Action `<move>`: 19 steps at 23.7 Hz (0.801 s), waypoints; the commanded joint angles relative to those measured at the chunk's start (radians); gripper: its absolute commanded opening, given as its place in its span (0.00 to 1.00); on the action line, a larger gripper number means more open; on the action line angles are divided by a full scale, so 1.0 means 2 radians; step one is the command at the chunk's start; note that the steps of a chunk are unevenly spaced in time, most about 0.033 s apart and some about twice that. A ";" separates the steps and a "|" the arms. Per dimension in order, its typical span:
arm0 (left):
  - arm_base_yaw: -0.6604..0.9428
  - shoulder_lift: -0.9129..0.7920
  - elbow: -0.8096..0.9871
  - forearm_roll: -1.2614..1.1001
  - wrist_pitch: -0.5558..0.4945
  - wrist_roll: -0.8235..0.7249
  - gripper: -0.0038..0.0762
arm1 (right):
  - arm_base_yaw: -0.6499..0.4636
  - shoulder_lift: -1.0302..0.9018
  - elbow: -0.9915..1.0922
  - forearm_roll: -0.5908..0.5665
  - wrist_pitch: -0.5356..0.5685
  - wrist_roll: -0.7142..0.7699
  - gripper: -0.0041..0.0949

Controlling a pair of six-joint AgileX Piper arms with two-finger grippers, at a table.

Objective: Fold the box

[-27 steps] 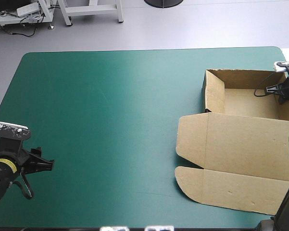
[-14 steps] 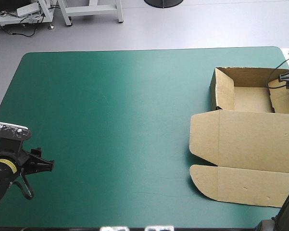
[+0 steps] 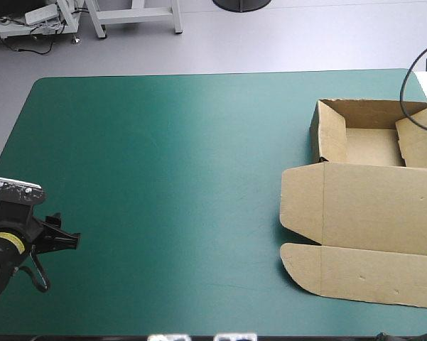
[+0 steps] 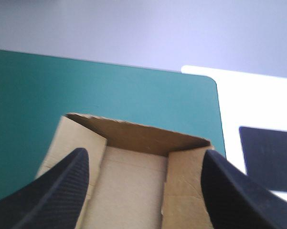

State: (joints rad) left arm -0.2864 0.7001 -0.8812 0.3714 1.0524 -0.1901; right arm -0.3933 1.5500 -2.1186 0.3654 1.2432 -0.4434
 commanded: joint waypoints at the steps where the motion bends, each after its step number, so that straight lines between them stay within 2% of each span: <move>1: -0.003 -0.002 -0.012 0.012 -0.039 -0.002 0.54 | 0.036 -0.105 0.024 0.029 0.003 -0.011 0.67; 4: -0.003 -0.002 -0.012 0.004 -0.052 -0.002 0.54 | 0.104 -0.229 0.127 0.028 -0.006 -0.029 0.66; 8: -0.003 -0.002 -0.012 -0.042 -0.053 0.030 0.54 | 0.128 -0.356 0.305 0.026 -0.060 -0.029 0.62; 12: -0.003 -0.002 -0.012 -0.070 -0.049 0.054 0.54 | 0.128 -0.411 0.445 0.038 -0.073 -0.030 0.62; 16: -0.003 -0.002 -0.012 -0.072 -0.033 0.054 0.54 | 0.128 -0.415 0.507 0.065 -0.067 -0.030 0.62; 19: -0.003 -0.002 -0.012 -0.079 -0.022 0.055 0.54 | 0.128 -0.415 0.541 0.093 -0.059 -0.056 0.62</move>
State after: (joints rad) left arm -0.2864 0.7001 -0.8793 0.2175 1.0350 -0.0830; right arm -0.1398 0.7196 -1.0597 0.4702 1.1746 -0.5107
